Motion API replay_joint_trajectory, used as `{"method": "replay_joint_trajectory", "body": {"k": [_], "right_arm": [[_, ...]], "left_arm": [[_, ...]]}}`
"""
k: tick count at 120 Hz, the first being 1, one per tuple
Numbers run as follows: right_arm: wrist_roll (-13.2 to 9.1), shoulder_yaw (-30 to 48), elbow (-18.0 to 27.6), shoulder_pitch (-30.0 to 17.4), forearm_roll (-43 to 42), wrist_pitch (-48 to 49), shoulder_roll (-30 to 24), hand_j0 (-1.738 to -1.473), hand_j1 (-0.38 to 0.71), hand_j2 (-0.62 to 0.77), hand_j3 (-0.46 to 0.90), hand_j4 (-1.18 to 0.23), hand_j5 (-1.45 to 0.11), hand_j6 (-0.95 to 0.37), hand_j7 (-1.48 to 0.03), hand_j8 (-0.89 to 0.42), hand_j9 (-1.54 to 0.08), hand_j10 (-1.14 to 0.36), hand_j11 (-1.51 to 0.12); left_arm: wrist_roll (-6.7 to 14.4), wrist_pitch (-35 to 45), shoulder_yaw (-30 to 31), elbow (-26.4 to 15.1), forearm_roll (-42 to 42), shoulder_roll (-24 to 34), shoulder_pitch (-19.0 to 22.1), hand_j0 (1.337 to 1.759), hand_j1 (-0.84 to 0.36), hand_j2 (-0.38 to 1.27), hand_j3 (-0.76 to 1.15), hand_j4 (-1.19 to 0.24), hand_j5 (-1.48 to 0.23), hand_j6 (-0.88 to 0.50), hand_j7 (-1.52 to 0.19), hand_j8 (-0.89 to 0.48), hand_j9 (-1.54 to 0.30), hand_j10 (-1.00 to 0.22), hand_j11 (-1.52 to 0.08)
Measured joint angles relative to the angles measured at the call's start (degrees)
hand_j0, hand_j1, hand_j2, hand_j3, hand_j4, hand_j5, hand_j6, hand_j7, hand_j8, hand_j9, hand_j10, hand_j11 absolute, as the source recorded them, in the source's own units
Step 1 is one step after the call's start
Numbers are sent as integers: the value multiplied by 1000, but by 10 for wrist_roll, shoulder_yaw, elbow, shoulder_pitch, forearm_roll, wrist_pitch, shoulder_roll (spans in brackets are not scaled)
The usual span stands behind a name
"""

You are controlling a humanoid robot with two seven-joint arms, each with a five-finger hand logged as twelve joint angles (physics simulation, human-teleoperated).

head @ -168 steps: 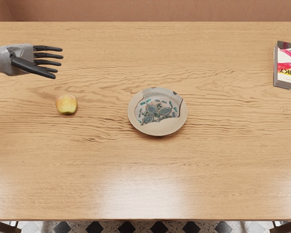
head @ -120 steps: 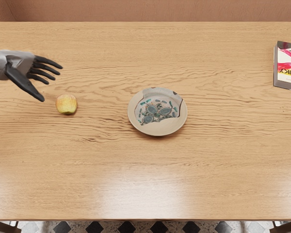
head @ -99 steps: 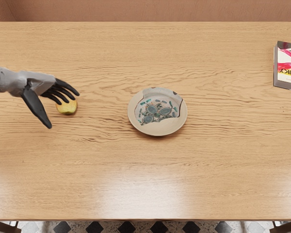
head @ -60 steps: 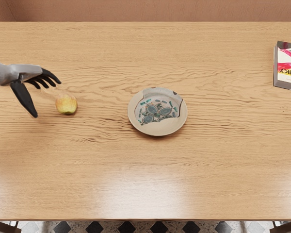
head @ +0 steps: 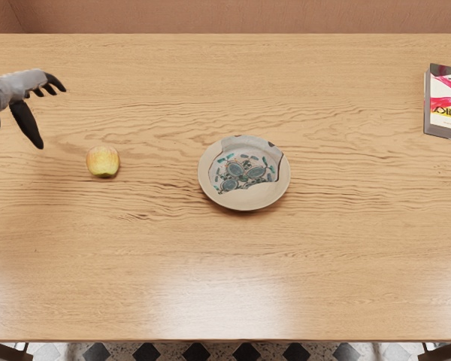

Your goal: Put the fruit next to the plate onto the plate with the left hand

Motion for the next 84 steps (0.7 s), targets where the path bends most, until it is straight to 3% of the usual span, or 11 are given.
{"method": "replay_joint_trajectory", "body": {"k": [18,26,57,84], "right_arm": [[0,0,0,0,0,0,0,-1658,-307,-7,0,-35,-45,-35,-45,-35,-45,-35,-45],[0,0,0,0,0,0,0,-1658,-307,-7,0,-35,-45,-35,-45,-35,-45,-35,-45],[0,0,0,0,0,0,0,-1658,-307,-7,0,-35,-45,-35,-45,-35,-45,-35,-45],[0,0,0,0,0,0,0,-1658,-307,-7,0,-35,-45,-35,-45,-35,-45,-35,-45]], "left_arm": [[-9,46,125,-34,-66,-21,-99,1658,52,53,0,-254,-326,-256,-325,-255,-325,-254,-325],[-11,53,163,-55,-93,-28,-121,1658,51,53,0,-254,-326,-255,-325,-255,-325,-253,-325],[-12,59,225,-77,-134,-94,-132,1658,48,52,0,-254,-328,-255,-328,-255,-327,-254,-327],[-12,74,229,-57,-138,-142,-130,1658,43,53,0,-257,-333,-258,-333,-258,-333,-257,-333]]}}
